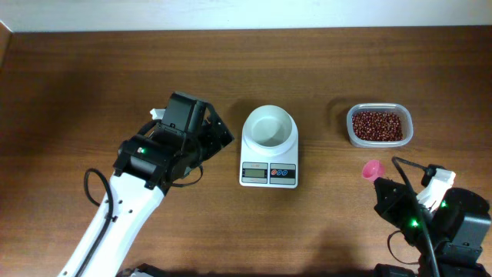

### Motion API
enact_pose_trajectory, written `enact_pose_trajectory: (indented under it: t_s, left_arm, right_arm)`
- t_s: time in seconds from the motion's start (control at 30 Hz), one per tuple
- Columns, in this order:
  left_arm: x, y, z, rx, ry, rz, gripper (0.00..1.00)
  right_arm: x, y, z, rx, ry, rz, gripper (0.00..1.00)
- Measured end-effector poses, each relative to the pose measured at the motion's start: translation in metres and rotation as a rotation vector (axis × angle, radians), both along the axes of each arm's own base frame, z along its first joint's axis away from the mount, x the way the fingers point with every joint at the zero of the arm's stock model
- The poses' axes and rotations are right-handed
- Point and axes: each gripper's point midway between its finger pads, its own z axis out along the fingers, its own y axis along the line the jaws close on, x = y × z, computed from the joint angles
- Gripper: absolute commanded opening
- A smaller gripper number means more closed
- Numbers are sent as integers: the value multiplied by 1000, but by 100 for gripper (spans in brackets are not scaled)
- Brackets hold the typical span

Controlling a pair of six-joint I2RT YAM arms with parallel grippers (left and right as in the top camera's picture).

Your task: Scoop and weigh 50g on scale

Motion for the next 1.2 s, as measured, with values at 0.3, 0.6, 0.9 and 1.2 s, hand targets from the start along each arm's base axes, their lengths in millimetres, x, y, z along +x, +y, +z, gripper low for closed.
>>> enact_pose_trajectory:
  t_s: [0.3,0.6,0.9,1.2]
  left_arm:
    - [0,0,0,2,-1,-4,54]
    - [-1,-3,0,2,-5,-22,0]
    - [-20,-43,2,118,-66,-161,0]
    - [-38,-87,-24,337,-107,-315,0]
  right_arm:
    - [-2,2,-2,11,15,2,4]
    - [-2,2,-2,12,16,2,4]
    - [-3,2,-3,12,18,2,4]
    - [-3,2,-4,14,22,2,4]
